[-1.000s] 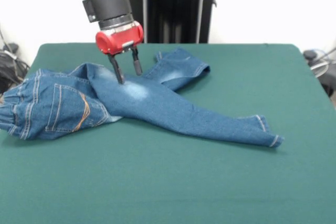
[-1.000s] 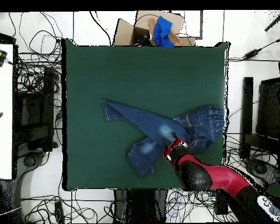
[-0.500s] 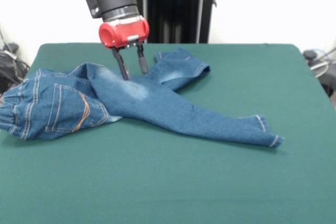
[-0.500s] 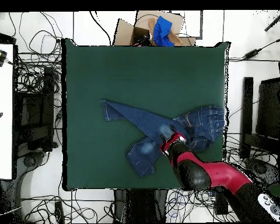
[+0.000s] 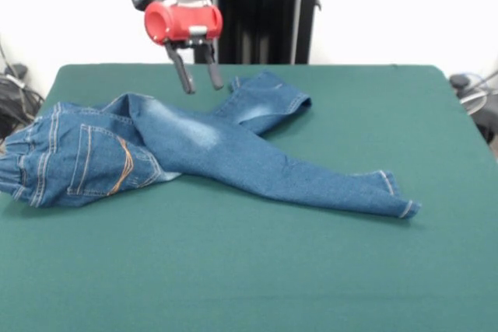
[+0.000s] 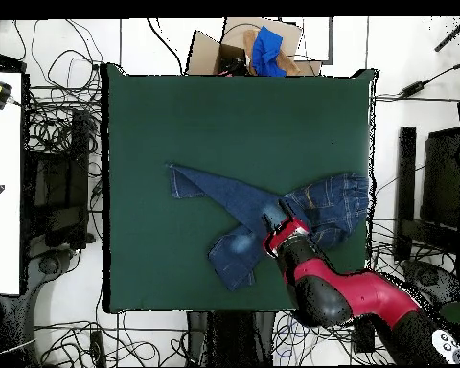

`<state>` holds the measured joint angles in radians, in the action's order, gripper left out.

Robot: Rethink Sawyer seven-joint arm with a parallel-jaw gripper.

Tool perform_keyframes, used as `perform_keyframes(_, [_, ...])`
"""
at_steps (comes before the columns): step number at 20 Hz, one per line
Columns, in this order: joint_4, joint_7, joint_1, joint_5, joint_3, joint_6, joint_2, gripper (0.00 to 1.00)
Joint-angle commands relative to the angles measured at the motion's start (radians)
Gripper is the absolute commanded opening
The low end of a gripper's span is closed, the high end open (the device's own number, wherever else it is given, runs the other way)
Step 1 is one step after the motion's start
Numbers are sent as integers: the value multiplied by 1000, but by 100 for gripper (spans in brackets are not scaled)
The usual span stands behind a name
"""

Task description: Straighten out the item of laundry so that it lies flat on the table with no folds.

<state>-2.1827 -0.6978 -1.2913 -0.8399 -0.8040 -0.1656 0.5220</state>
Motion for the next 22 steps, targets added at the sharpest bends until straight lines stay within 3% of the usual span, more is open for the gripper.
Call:
perform_keyframes(1, [-85, -180, 26, -107, -48, -155, 16, 100])
perform_keyframes(4, [-31, -192, 105, -69, 67, -98, 13, 100])
perform_keyframes(5, [-2, -183, 164, -47, 121, -22, 27, 100])
perform_keyframes(7, [87, -199, 341, 41, 319, 179, 57, 100])
perform_keyframes(10, [184, -208, 476, 104, 467, 355, 55, 100])
perform_keyframes(14, [246, -196, 510, 142, 515, 461, 74, 100])
perform_keyframes(22, [303, -148, 517, 106, 484, 605, 128, 100])
